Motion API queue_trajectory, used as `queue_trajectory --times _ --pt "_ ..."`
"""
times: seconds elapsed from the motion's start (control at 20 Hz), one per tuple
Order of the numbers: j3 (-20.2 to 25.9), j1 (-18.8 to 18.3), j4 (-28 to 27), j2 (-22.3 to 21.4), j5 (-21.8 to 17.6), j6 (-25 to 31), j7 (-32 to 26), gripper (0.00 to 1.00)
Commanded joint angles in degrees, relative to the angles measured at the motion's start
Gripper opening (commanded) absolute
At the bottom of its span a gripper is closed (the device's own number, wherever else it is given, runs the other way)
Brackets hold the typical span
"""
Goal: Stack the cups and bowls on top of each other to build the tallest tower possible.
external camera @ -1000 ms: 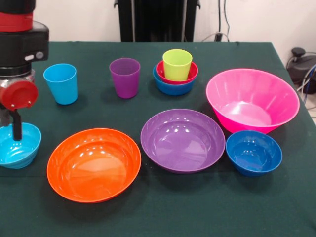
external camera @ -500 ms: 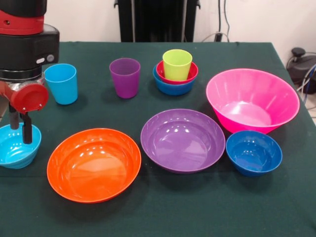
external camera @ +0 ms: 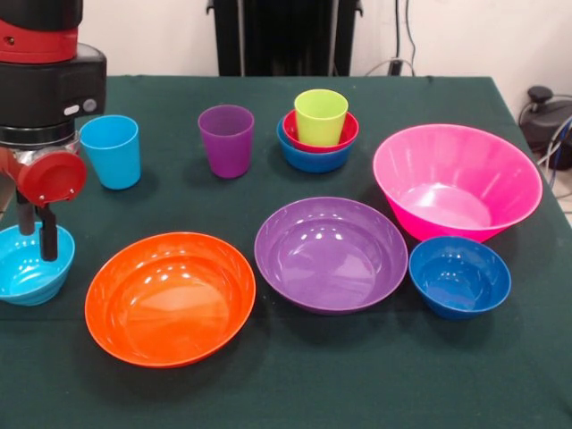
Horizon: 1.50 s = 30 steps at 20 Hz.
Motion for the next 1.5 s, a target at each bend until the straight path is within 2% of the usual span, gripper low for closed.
queue_trajectory --times 0.05,0.35,0.95,1.5 --pt "2.29 2.19 -0.24 2.17 0.62 3.77 4.82 1.0" --pt "1.09 3.54 -1.61 2.77 0.82 4.52 5.65 1.0" --pt "2.92 3.27 -4.6 4.46 0.66 4.53 2.27 1.0" --pt "5.95 1.18 -5.05 6.12 0.08 2.58 -1.12 1.0"
